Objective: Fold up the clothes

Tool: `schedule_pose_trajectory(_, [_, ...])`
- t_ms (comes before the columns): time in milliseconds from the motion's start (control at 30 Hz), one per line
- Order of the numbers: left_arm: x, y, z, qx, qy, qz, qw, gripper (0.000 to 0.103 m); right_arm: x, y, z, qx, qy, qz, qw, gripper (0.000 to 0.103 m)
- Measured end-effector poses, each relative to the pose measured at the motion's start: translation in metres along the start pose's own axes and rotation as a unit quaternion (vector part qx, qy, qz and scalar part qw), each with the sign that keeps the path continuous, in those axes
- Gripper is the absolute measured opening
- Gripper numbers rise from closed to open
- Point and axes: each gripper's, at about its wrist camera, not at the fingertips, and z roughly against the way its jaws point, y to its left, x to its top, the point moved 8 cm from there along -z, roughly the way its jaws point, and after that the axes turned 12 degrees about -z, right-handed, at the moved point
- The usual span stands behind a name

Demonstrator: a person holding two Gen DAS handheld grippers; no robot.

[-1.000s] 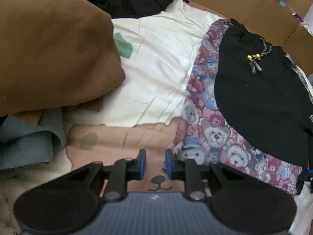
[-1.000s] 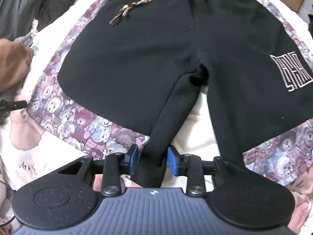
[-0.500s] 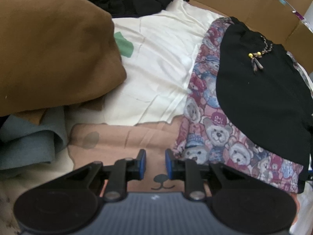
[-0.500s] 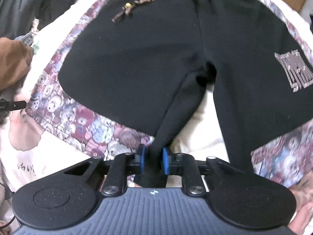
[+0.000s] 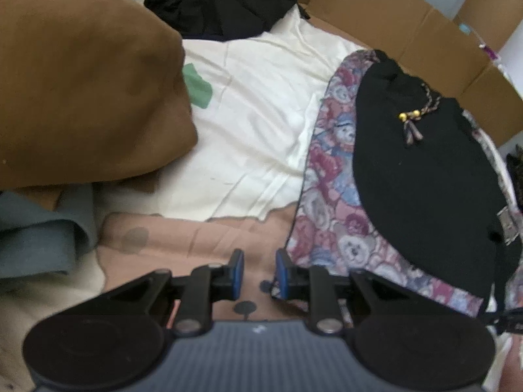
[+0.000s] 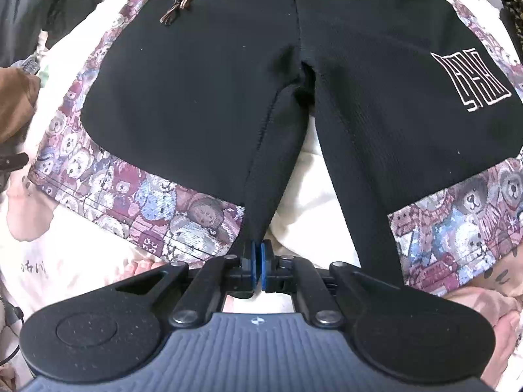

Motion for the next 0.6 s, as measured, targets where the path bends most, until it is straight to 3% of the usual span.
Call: schedule_pose_trajectory(600, [-0.015, -0.007, -0.039, -0.055, 0.034, 0.02, 0.9977, 0.025, 0.012, 0.003, -0.004, -0.039, -0.013, 0.012, 0.999, 0.0])
